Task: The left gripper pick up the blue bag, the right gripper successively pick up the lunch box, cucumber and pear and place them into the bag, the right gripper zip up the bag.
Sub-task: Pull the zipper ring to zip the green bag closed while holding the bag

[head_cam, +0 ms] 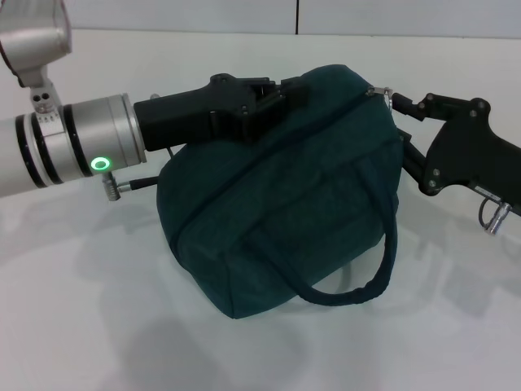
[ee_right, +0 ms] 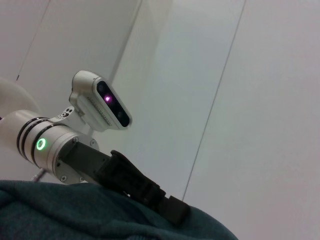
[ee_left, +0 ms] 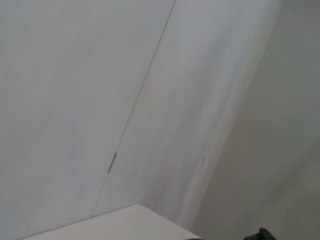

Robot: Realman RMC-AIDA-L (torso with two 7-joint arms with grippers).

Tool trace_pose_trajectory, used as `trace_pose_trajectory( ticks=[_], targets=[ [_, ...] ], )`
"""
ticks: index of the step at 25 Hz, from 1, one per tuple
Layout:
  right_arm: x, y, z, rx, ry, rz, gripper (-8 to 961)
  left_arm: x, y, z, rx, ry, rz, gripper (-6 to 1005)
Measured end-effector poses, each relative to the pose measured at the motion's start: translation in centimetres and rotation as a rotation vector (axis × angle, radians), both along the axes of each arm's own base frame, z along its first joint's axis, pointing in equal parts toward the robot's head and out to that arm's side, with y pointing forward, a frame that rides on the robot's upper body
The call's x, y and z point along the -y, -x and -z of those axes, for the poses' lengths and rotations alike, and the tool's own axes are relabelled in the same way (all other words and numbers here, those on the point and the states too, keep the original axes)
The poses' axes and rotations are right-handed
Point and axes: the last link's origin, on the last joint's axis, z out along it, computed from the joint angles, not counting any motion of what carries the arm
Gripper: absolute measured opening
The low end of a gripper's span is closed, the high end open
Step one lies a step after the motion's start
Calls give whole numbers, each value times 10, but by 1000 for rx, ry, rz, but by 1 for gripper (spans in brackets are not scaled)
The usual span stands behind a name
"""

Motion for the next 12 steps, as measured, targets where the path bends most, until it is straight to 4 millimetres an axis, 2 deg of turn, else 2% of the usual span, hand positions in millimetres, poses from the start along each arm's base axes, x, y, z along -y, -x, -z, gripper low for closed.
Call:
trace_pose_trajectory(
  ticks=[9, 12],
  targets=[
    [0, 4, 4, -14, -26, -4, 250, 2, 2, 0, -5, -6, 6, 55],
    [0, 3, 4, -17, -29, 5, 207, 2, 2, 1, -5, -4, 8, 55]
  ],
)
